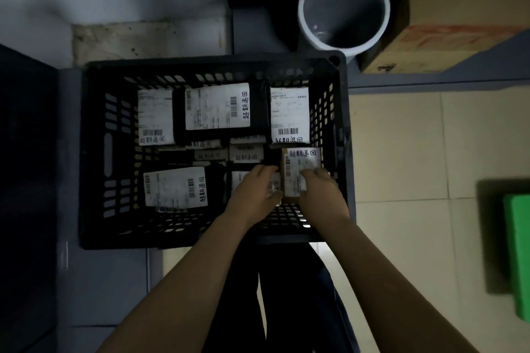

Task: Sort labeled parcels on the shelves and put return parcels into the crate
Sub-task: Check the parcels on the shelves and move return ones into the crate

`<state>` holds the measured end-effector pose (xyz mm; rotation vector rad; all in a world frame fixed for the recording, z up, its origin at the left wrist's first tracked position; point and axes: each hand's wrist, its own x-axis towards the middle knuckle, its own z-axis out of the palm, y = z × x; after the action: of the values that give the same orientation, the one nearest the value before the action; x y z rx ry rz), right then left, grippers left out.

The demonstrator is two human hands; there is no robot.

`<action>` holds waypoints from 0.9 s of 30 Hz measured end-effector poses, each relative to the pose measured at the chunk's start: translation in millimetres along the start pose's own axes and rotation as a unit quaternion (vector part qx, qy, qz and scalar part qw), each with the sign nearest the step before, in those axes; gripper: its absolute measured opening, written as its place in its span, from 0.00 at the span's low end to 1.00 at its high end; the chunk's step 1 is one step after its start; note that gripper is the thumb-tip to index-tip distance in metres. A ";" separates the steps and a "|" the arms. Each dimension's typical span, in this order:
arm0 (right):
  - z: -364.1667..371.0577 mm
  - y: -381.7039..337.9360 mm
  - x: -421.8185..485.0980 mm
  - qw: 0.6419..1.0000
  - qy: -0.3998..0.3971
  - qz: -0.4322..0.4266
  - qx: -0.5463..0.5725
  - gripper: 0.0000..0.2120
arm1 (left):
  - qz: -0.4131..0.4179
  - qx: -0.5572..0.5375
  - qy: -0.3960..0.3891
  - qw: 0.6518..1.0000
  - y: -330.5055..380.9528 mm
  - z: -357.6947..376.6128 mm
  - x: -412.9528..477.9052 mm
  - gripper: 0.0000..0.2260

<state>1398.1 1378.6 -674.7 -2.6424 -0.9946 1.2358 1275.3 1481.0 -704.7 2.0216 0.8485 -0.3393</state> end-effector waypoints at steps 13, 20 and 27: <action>-106.1 -154.9 -108.2 0.904 0.110 -0.379 -0.162 0.22 | 0.040 0.212 0.304 0.928 55.1 -151.5 -178.8 0.15; -77.4 -264.3 -192.1 0.793 0.110 -0.556 -0.223 0.17 | -0.091 0.224 0.467 0.850 23.4 -181.5 -328.7 0.13; 11.4 -329.7 -311.0 0.659 0.078 -0.707 -0.245 0.13 | -0.255 0.234 0.527 0.776 -14.1 -122.0 -503.9 0.15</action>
<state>1069.2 1457.3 -372.7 -1.0989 -2.6730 0.2856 888.9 1366.2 -378.3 2.3611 2.2107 0.4241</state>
